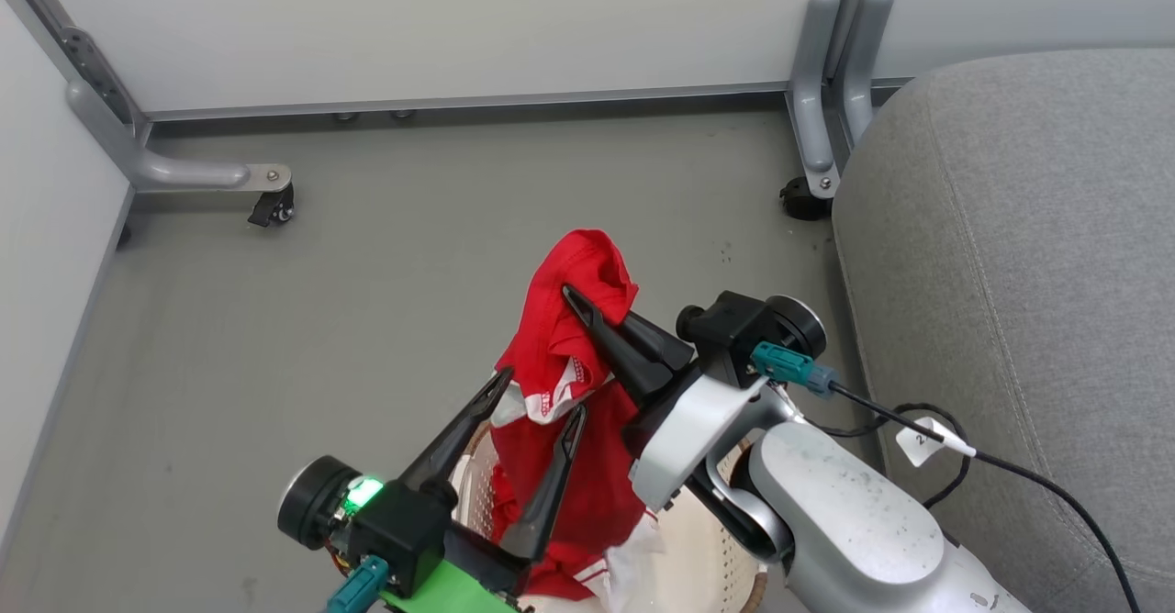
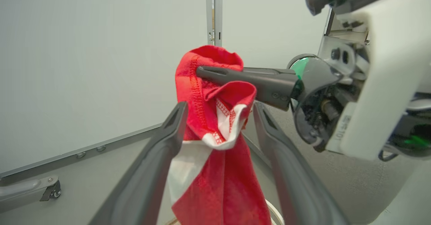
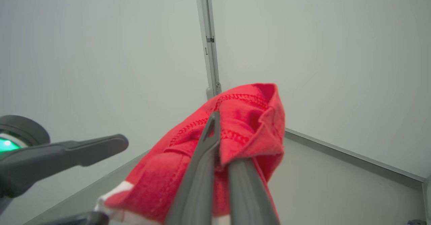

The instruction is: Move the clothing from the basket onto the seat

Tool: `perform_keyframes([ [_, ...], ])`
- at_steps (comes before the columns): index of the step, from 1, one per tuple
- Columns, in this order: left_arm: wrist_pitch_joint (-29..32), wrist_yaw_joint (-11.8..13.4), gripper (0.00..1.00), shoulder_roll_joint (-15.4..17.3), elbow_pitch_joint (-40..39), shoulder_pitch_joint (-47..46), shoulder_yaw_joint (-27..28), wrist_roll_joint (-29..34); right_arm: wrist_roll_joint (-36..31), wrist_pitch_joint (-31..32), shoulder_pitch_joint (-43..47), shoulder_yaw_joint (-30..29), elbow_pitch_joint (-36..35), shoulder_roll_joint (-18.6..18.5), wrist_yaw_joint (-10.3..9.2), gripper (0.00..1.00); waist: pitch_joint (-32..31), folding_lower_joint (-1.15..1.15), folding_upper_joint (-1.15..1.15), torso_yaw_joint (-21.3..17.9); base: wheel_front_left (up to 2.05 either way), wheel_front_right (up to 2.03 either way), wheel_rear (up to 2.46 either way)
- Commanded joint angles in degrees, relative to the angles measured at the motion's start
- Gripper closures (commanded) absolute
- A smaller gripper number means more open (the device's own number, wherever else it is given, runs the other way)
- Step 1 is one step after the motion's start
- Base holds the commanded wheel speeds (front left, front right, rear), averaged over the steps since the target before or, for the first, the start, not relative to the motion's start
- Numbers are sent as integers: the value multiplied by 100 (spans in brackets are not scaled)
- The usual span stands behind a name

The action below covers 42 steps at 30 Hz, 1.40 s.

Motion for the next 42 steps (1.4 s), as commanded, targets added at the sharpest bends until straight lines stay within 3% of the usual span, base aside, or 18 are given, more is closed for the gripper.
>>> perform_keyframes([
  [1, 22, 23, 0, 35, 30, 112, -28, 43, -31, -1, 105, -28, 10, -11, 0, 100, 13, 0, 0, -8, 0, 0, 0],
  [9, 81, 57, 0, 102, 141, 78, -89, 92, -77, 75, 183, -79, -48, -87, 0, 100, 84, 0, 0, -85, 0, 0, 0],
  [15, 94, 99, 0, 150, 174, -24, -91, 116, -113, 108, 185, -113, -107, -101, 0, 100, 182, 0, 0, -397, 0, 0, 0],
  [33, 357, 68, 0, 471, -12, -479, -223, 181, -228, -112, -142, -475, -96, -53, 0, 100, 935, 0, 0, -2569, 0, 0, 0],
  [42, 583, 34, 0, 710, -188, -647, -352, 211, -278, -319, -80, -1096, -47, -65, 0, 100, 1288, 0, 0, -3214, 0, 0, 0],
])
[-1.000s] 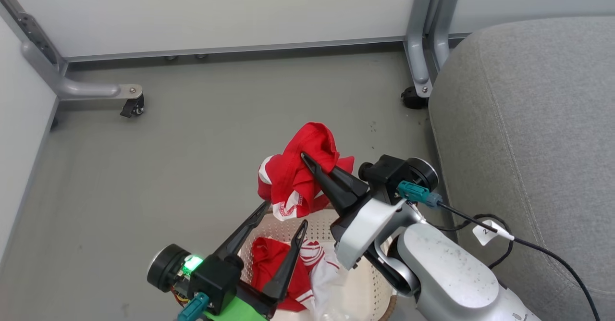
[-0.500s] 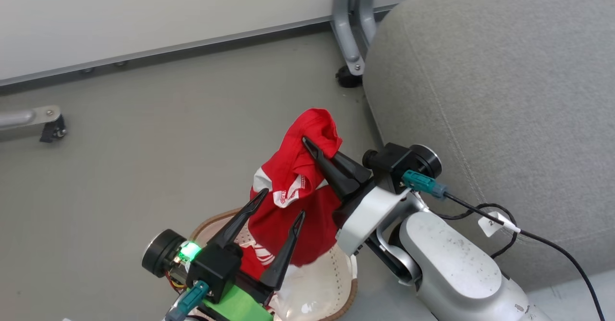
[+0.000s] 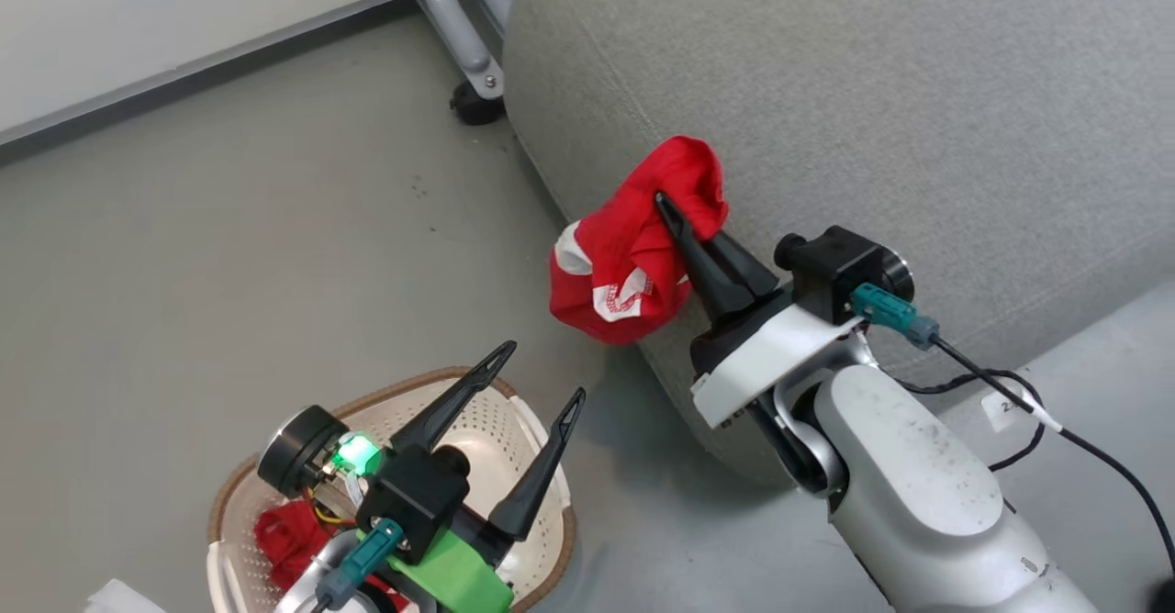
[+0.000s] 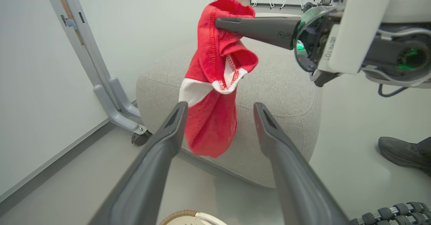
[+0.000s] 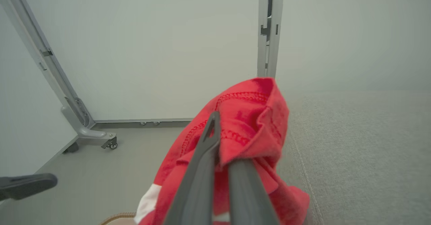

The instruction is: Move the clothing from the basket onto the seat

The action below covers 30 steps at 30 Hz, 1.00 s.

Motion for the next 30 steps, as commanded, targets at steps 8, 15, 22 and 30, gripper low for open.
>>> perform_keyframes([
  [8, 133, -32, 0, 201, -181, -291, -74, 53, -118, -159, -275, -760, -54, -115, 0, 100, 739, 0, 0, -569, 0, 0, 0],
  [15, 234, -58, 0, 331, -418, -669, -222, 97, -121, -211, -1110, -1746, 51, -506, 0, 100, 1219, 0, 0, -420, 0, 0, 0],
  [22, 236, -85, 0, 514, -585, -1253, -463, 134, -158, -224, -2231, -2511, 345, -1189, -1, 100, 1817, 0, 0, -21, 0, 0, 0],
  [30, 158, -95, 0, 628, -660, -1789, -569, 175, -21, -225, -2944, -2916, 1334, -1681, 0, 100, 2526, 0, 0, 413, 0, 0, 0],
])
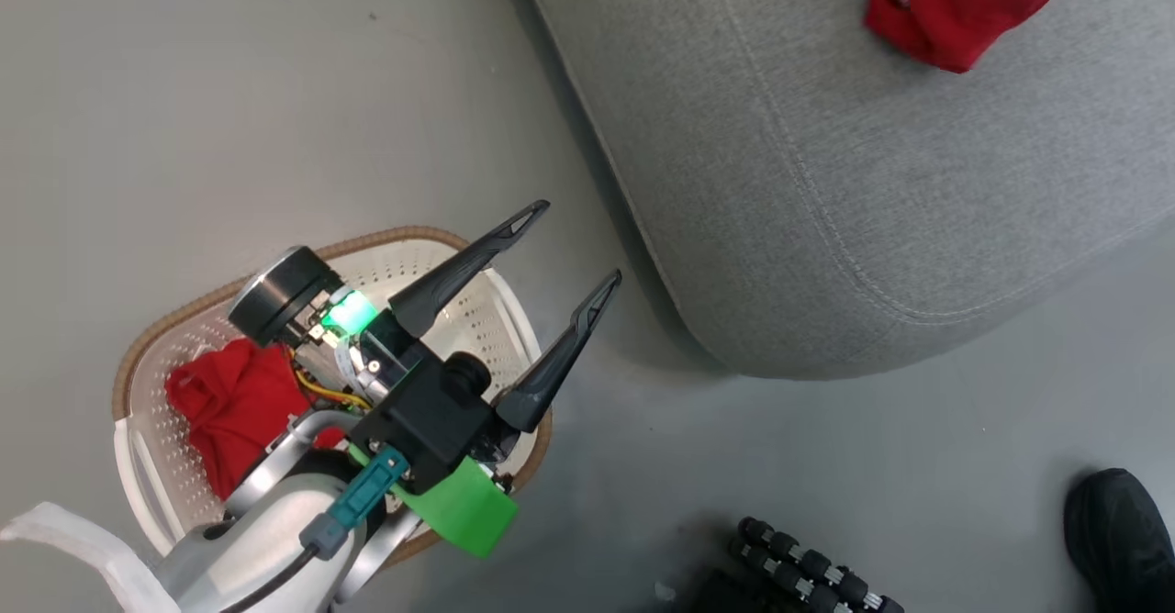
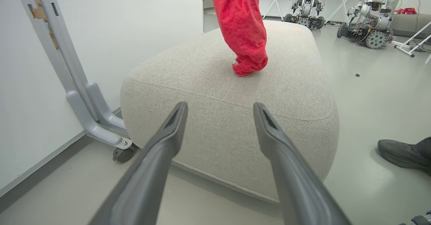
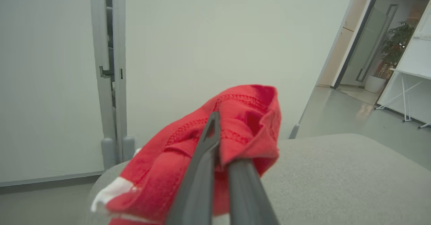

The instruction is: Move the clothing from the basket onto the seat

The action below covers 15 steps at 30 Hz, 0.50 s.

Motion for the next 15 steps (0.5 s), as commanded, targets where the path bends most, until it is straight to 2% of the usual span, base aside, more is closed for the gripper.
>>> perform_keyframes([
  [1, -52, -21, 0, 23, -18, -150, 11, 46, -36, -14, -46, -18, 254, -31, -1, 100, 524, -1, 0, 412, 0, 0, 0],
  [3, -64, -21, 0, 10, 1, -241, -7, 53, -7, -20, -63, -176, 628, -53, -1, 100, 645, -1, 0, 491, 0, 0, 0],
  [4, -97, -21, 0, 5, 22, -269, -14, 49, -76, -23, -16, -283, 883, -55, -1, 29, 686, -1, 0, 518, 0, 0, 0],
  [5, -105, -22, 0, -3, 37, -289, -28, 52, -82, -25, 4, -396, 1029, -20, 0, 0, 719, -1, 0, 543, 0, 0, 0],
  [9, -225, -11, 0, -55, 130, -370, -69, 73, -245, -32, 268, -850, 1214, 109, 0, 0, 771, -1, 0, 643, 0, 0, 0],
  [15, -511, 132, 0, -169, 338, -351, -59, 74, -557, -31, 1060, -1527, 454, 497, 0, 0, 613, -1, 0, 777, 0, 0, 0],
])
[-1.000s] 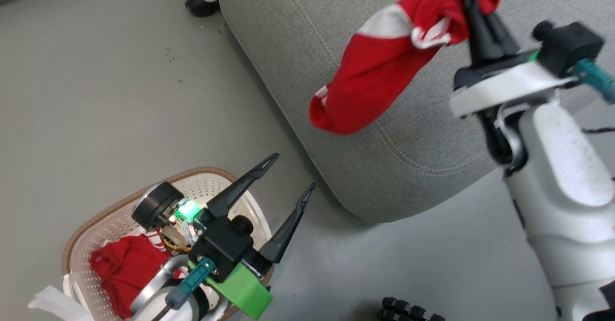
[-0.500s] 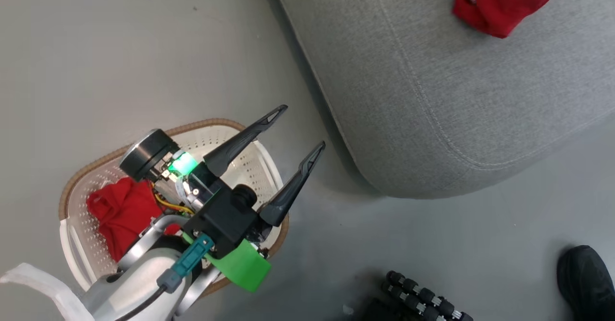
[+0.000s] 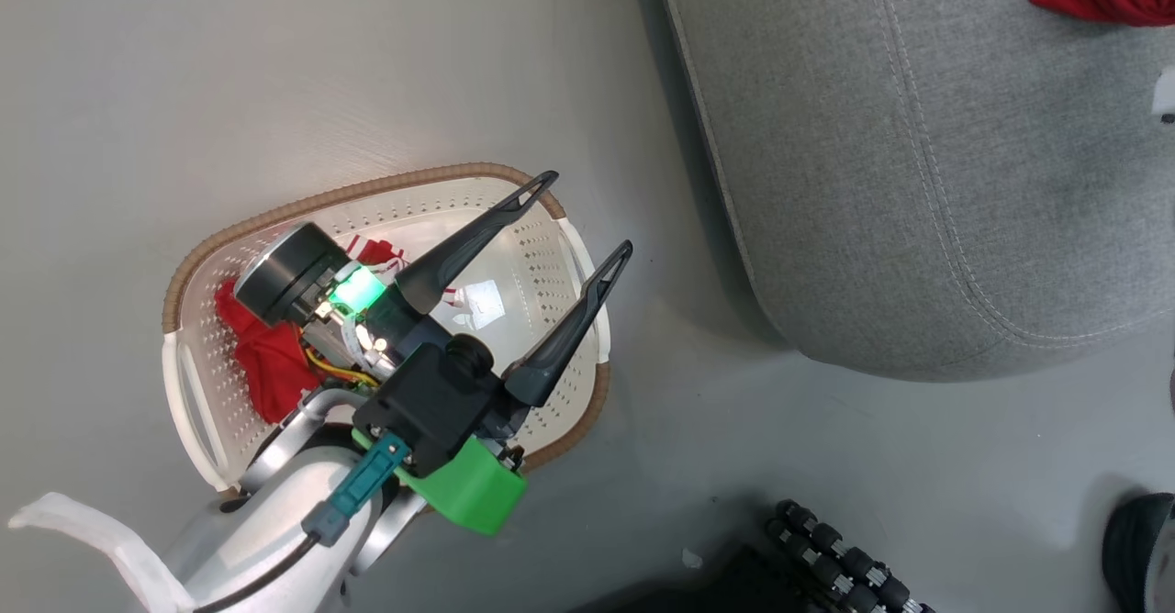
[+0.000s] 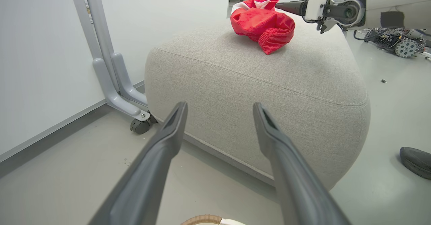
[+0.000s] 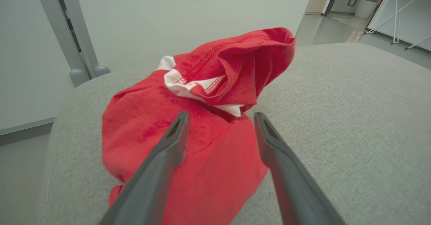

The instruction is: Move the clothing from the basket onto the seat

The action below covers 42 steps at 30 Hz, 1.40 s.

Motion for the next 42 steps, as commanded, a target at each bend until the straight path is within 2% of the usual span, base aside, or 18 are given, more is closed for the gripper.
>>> perform_keyframes([
  [1, -93, 41, 0, -27, 61, -21, 11, 0, -106, -19, 252, -92, -271, 121, -1, 0, -118, -1, 0, 98, 0, 0, 0],
  [6, -366, 239, 0, -122, 276, 163, 103, -100, -472, -18, 1087, -166, -1340, 659, -1, 0, -421, -1, 0, 203, 0, 0, 0],
  [9, -506, 329, 0, -174, 456, 271, 207, -273, -552, -19, 1606, 18, -1947, 1021, 0, 0, -642, -1, 0, 294, 0, 0, 0],
  [14, -729, 556, 0, -229, 725, 494, 454, -484, -654, -19, 2386, 656, -2738, 1294, -1, 0, -976, -1, 0, 369, 0, 0, 0],
  [19, -909, 793, 0, -326, 951, 696, 706, -675, -714, -19, 2984, 1116, -3216, 1348, -1, 0, -1303, -1, 0, 526, 0, 0, 0],
  [29, -1026, 1149, 0, -663, 1339, 1024, 1313, -910, -722, 203, 3695, 1521, -3800, 1363, -1, 0, -1851, -1, 0, 1134, 0, 0, 0],
  [36, -1022, 1280, 0, -860, 1421, 1363, 1941, -943, -763, 441, 3980, 1553, -4035, 1360, -1, 0, -2156, -1, 0, 1523, 0, 0, 0],
  [42, -1022, 1237, 0, -1017, 1533, 1732, 2450, -892, -779, 621, 4238, 1498, -4160, 1364, -1, 0, -2447, -1, 0, 1754, 0, 0, 0],
])
